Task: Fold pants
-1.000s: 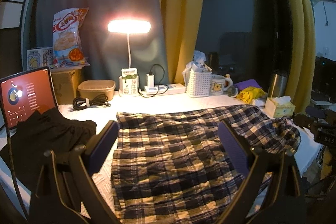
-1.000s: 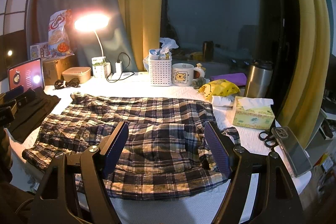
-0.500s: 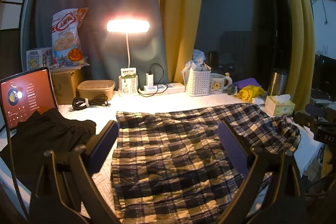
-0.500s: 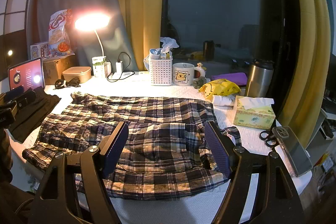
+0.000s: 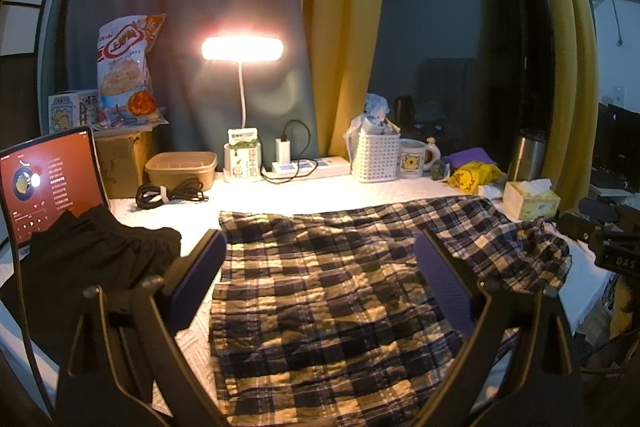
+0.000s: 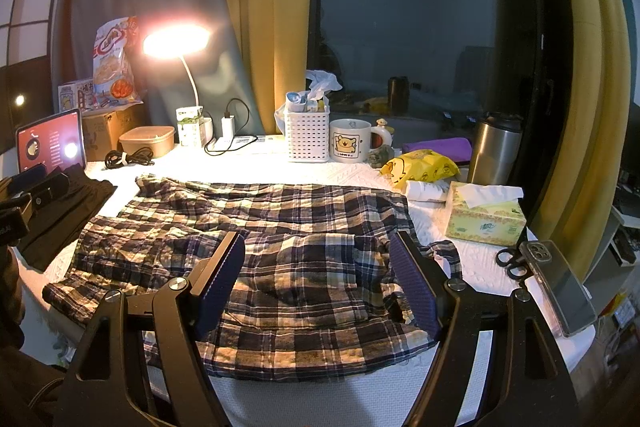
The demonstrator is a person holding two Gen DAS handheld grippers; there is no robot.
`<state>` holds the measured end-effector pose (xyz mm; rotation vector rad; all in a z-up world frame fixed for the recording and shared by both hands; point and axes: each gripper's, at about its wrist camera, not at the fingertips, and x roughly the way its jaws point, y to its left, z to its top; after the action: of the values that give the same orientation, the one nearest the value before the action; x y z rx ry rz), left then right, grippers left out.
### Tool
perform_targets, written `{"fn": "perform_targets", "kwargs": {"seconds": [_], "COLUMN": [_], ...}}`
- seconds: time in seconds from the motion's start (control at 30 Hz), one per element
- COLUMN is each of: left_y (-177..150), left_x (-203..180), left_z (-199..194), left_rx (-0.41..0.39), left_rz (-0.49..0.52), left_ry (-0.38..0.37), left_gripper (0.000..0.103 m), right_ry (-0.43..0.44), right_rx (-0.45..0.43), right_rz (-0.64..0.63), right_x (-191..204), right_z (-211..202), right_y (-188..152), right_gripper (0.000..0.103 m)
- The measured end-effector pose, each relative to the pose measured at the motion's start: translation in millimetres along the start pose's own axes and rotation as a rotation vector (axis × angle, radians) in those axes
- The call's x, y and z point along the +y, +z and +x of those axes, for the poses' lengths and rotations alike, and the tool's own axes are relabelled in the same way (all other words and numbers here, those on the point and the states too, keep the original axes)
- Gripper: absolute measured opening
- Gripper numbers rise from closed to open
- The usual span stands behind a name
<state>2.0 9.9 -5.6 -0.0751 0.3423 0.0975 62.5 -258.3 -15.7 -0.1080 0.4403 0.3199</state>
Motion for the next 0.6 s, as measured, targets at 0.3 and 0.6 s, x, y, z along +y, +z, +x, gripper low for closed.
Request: {"fn": "perform_targets", "kwargs": {"seconds": [0.3,0.6], "left_y": [-1.0,-2.0], "left_x": [-1.4,-3.5], "left_z": [0.6,1.5], "left_rx": [0.002,0.004], "left_rz": [0.002,0.004], "left_ry": [-0.001,-0.003], "left_gripper": [0.096,0.096], "right_ry": [0.001,0.002], "right_rx": [0.002,0.005], "right_rz": [0.001,0.0], "right_x": [0.1,3.5], "right_z": [0.3,0.8], "right_y": [0.1,-3.8], "right_gripper": [0.078,0.078]}}
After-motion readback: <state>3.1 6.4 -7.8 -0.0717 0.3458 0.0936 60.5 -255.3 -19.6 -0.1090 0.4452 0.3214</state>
